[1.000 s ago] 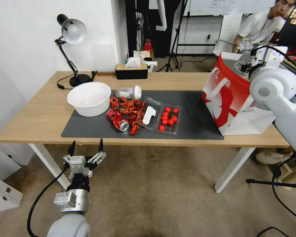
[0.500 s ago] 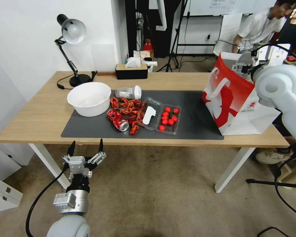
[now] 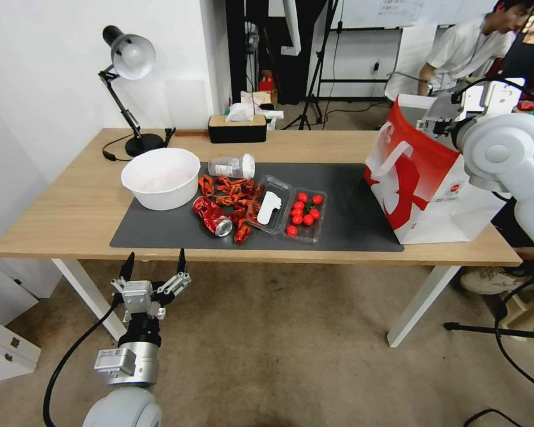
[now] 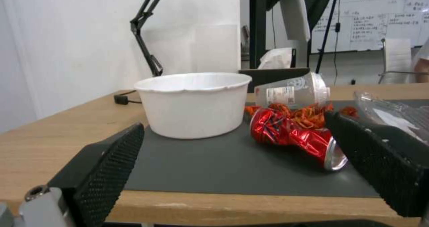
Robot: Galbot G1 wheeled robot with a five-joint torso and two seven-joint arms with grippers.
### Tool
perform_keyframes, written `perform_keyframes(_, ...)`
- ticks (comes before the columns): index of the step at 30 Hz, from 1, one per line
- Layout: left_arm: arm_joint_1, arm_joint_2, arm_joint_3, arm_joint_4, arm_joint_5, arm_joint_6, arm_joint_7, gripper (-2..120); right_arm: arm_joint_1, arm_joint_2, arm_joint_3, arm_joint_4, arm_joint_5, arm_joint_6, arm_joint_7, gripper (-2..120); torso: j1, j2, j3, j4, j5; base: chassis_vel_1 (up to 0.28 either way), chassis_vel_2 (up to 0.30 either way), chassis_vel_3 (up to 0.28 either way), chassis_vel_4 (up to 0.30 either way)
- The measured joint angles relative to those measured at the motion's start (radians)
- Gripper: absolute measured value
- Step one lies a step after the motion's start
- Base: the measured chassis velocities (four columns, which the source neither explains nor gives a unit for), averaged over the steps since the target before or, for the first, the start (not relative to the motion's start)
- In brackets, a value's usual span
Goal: Pick up the trash from the table and place it into the takeout bag.
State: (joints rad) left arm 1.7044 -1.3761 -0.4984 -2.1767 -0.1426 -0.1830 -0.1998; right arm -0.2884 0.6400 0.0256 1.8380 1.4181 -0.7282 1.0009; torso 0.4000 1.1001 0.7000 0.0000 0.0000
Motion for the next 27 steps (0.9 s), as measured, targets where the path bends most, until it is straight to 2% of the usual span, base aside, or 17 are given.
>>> perform_keyframes(10, 0.000, 0.000, -0.003, -0.007, -0.001, 0.000, -0.001, 100, -0.024, -0.006, 0.025, 0.031, -0.051, 0.076, -0.044, 100, 0.000, 0.000, 0.000, 0.0000, 0.0000, 0.000, 0.000, 0.000, 0.000)
perform_keyframes(14, -0.002, -0.001, -0.003, -0.007, -0.001, -0.001, -0.001, 100, -0.058, -0.011, 0.039, 0.066, -0.095, 0.202, -0.115, 100, 0.000, 0.000, 0.000, -0.0001, 0.0001, 0.000, 0.000, 0.000, 0.000)
perform_keyframes(15, -0.002, -0.001, -0.003, -0.007, -0.001, -0.001, -0.001, 100, -0.058, -0.011, 0.039, 0.066, -0.095, 0.202, -0.115, 100, 0.000, 0.000, 0.000, -0.0001, 0.0001, 0.000, 0.000, 0.000, 0.000)
perform_keyframes(17, -0.003, -0.001, -0.003, -0.007, -0.002, -0.001, -0.001, 100, -0.106, -0.014, 0.064, 0.106, -0.132, 0.313, -0.207, 100, 0.000, 0.000, 0.000, 0.0001, -0.0002, 0.000, 0.000, 0.000, 0.000)
perform_keyframes(18, -0.003, -0.001, -0.003, -0.007, -0.002, -0.001, -0.001, 100, -0.106, -0.014, 0.064, 0.106, -0.132, 0.313, -0.207, 100, 0.000, 0.000, 0.000, 0.0001, -0.0002, 0.000, 0.000, 0.000, 0.000)
perform_keyframes(20, -0.004, -0.001, -0.003, -0.007, -0.004, -0.001, -0.001, 100, -0.187, -0.021, 0.110, 0.156, -0.225, 0.410, -0.340, 100, 0.000, 0.000, 0.000, 0.0001, -0.0001, 0.000, 0.000, 0.000, 0.000)
perform_keyframes(21, -0.004, -0.001, -0.003, -0.007, -0.004, -0.001, -0.001, 100, -0.187, -0.021, 0.110, 0.156, -0.225, 0.410, -0.340, 100, 0.000, 0.000, 0.000, 0.0001, -0.0001, 0.000, 0.000, 0.000, 0.000)
perform_keyframes(23, -0.006, 0.000, -0.005, -0.004, -0.005, -0.002, -0.001, 100, -0.279, -0.026, 0.162, 0.207, -0.290, 0.486, -0.458, 100, 0.000, 0.000, 0.000, -0.0001, 0.0000, 0.000, 0.000, 0.000, 0.000)
perform_keyframes(24, -0.006, 0.000, -0.005, -0.004, -0.005, -0.002, -0.001, 100, -0.279, -0.026, 0.162, 0.207, -0.290, 0.486, -0.458, 100, 0.000, 0.000, 0.000, -0.0001, 0.0000, 0.000, 0.000, 0.000, 0.000)
perform_keyframes(27, -0.007, 0.000, -0.006, -0.001, -0.008, -0.002, -0.001, 100, -0.395, -0.024, 0.226, 0.255, -0.336, 0.560, -0.558, 100, 0.000, 0.000, 0.000, 0.0001, -0.0007, 0.000, 0.000, 0.000, 0.000)
